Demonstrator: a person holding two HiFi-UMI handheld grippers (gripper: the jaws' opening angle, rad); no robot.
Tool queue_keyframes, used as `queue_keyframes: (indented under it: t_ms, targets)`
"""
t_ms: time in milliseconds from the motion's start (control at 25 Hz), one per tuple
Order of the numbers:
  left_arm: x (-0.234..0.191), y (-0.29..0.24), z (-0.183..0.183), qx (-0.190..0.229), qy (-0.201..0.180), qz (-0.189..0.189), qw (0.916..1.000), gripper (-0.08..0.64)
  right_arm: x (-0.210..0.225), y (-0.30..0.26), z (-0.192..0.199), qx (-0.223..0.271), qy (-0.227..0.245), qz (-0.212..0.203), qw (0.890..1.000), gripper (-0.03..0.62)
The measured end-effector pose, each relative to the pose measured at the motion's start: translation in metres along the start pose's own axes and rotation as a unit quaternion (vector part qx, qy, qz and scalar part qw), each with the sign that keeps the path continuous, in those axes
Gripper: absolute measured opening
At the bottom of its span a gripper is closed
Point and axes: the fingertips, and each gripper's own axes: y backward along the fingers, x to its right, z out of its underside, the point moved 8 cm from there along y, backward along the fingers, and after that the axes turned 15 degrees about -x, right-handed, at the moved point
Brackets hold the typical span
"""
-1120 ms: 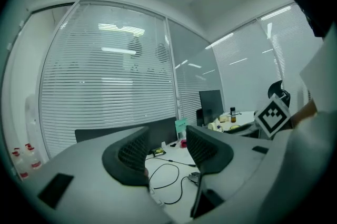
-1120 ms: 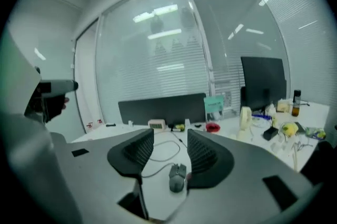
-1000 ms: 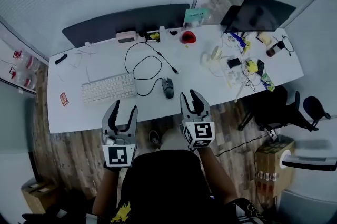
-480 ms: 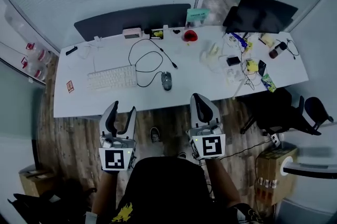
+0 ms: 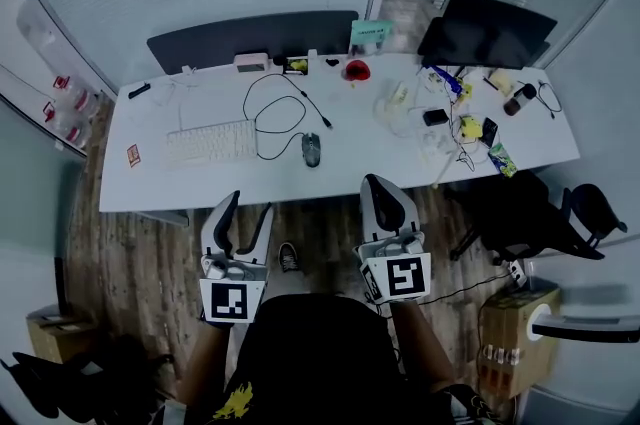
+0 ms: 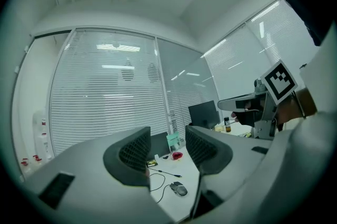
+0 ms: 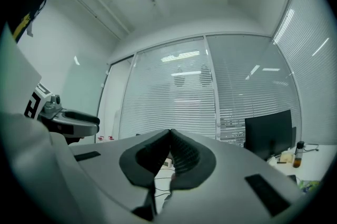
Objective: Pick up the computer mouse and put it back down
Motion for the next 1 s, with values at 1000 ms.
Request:
queue_keyframes:
  t_ms: [1000]
  targets:
    - [0.025, -0.121, 0.013, -0.032, -0.043, 0.153, 0.9867, 0.207, 0.067, 0.019, 0.024, -0.030, -0.038, 0.122, 0.991, 0.015]
